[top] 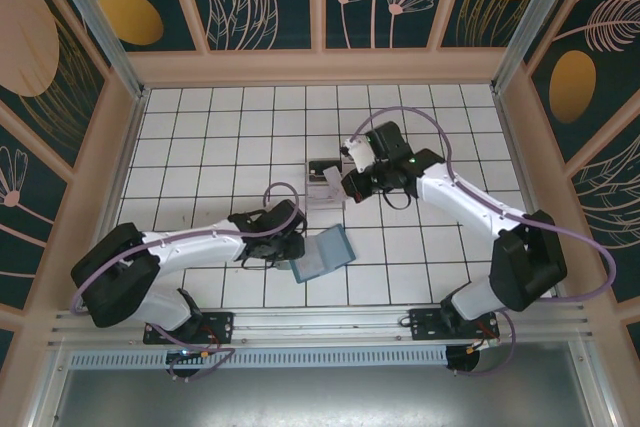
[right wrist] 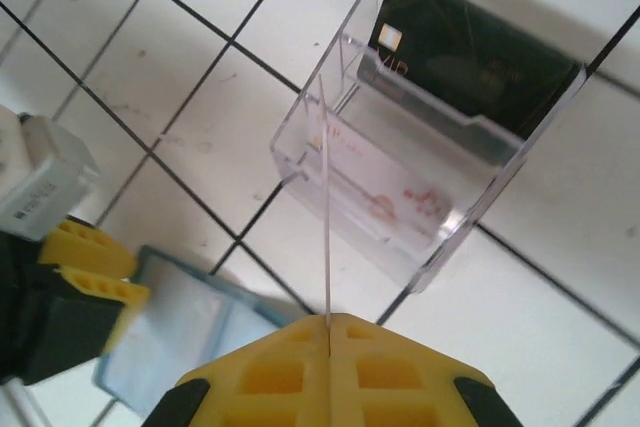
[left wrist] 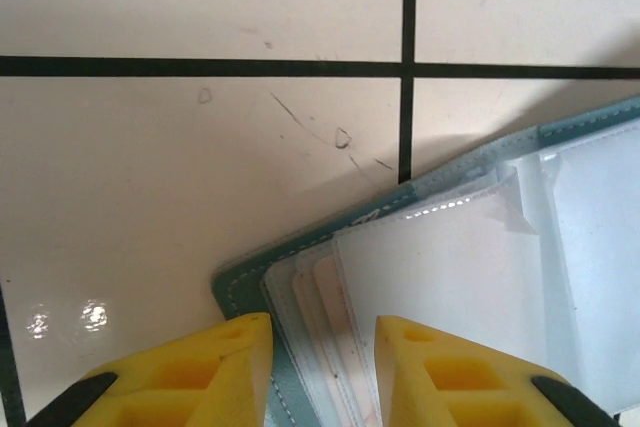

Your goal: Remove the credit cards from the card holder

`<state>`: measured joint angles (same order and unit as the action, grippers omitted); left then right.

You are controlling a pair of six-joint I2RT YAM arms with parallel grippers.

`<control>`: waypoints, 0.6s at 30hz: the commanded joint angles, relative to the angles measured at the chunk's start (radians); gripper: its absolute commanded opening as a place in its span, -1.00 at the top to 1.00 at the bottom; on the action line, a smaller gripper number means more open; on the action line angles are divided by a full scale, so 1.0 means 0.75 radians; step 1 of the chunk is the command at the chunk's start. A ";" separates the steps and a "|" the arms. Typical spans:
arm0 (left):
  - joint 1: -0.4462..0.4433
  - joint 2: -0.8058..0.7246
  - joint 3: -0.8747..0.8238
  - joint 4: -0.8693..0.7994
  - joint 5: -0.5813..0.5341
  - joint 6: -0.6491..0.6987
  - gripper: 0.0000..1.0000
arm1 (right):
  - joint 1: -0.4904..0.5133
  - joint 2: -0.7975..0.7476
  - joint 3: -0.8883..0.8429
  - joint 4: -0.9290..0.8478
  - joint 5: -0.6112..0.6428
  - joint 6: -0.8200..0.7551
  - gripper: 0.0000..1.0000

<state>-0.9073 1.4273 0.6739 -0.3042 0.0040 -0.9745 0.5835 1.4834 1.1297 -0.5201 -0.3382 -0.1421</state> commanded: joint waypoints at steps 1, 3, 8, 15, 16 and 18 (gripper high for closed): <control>0.033 -0.061 -0.054 0.097 0.065 -0.044 0.34 | 0.014 0.061 0.119 -0.162 0.110 -0.431 1.00; 0.053 -0.091 -0.079 0.137 0.103 -0.055 0.34 | 0.024 0.109 0.205 -0.218 0.143 -0.571 1.00; 0.078 -0.125 -0.095 0.177 0.162 -0.059 0.34 | 0.088 0.205 0.300 -0.300 0.171 -0.891 1.00; 0.094 -0.164 -0.117 0.179 0.170 -0.070 0.34 | 0.108 0.408 0.484 -0.449 0.227 -1.081 1.00; 0.096 -0.164 -0.118 0.179 0.169 -0.069 0.34 | 0.109 0.435 0.509 -0.468 0.235 -1.095 1.00; 0.100 -0.163 -0.121 0.179 0.169 -0.066 0.34 | 0.111 0.496 0.572 -0.517 0.244 -1.117 1.00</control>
<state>-0.8421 1.3182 0.5961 -0.1802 0.1230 -1.0142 0.6628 1.8126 1.4937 -0.8116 -0.1902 -0.8928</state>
